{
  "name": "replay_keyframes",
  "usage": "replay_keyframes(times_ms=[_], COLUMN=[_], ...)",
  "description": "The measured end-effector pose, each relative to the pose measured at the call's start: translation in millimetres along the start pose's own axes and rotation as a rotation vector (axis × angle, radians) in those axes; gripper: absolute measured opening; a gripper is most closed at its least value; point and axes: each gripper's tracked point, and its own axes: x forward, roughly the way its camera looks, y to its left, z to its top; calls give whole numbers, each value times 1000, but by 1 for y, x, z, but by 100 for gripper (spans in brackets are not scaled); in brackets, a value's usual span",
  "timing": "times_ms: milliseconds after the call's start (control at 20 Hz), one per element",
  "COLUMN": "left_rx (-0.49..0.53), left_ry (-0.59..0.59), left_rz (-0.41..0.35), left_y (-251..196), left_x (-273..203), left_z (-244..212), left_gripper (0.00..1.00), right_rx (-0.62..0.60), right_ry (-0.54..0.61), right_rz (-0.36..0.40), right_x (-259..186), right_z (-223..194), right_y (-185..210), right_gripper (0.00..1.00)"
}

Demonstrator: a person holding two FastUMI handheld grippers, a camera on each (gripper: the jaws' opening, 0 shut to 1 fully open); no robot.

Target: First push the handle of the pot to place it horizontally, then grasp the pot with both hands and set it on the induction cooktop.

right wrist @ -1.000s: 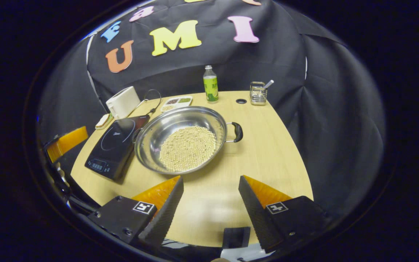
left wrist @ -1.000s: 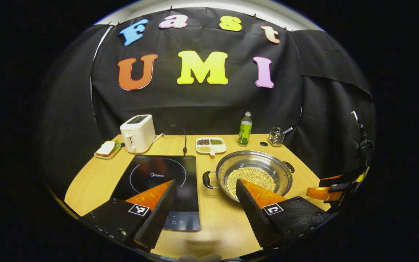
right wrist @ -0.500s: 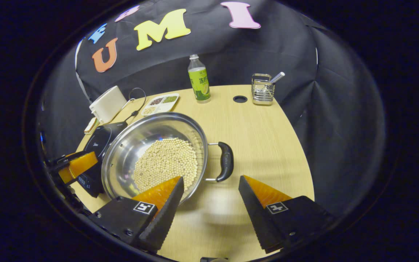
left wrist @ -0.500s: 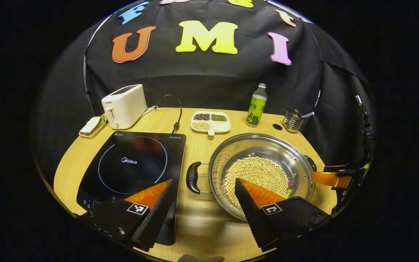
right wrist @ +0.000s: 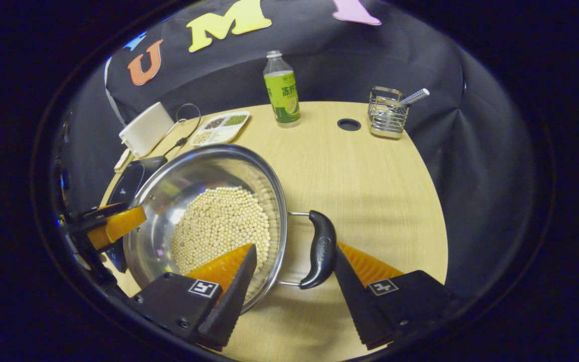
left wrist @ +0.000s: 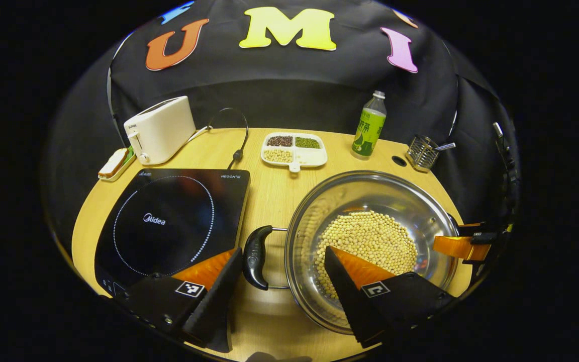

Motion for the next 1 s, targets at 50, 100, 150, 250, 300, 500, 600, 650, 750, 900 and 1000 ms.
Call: replay_keyframes(times_ms=[50, 100, 150, 250, 300, 500, 600, 650, 750, 900, 1000], left_rx=[-9, -12, -7, 13, 3, 10, 18, 19, 9, -2, -3], left_ry=[21, 28, 41, 68, 96, 143, 126, 122, 119, 104, 99], left_rz=[-5, -9, -1, 30, 32, 60, 69, 72, 68, 52, 39], left_y=[-1, -1, 2, 11, 11, 13, 11, 11, 10, 9, 8], left_x=[2, 3, 5, 10, 12, 20, 15, 16, 15, 17, 15], left_z=[-2, -2, -3, -7, -13, -21, -17, -16, -18, -14, -14], left_gripper=[96, 96, 96, 88, 76, 80, 69, 67, 65, 61, 58], right_rx=[-10, -5, 5, 29, 55, 76, 83, 81, 86, 93, 101], right_ry=[18, 21, 25, 38, 45, 83, 85, 88, 80, 79, 77], right_rz=[-22, -28, -24, 1, 8, 12, 15, 17, 13, 5, -7], right_x=[2, 1, 5, 4, 5, 6, 6, 7, 7, 6, 4], right_z=[-3, -3, -3, -3, -4, -3, -3, -3, -1, -2, -2], right_y=[-4, -6, -6, -5, -4, -4, -4, -4, -4, -5, -6], right_gripper=[84, 81, 75, 69, 69, 61, 60, 58, 58, 57, 55])
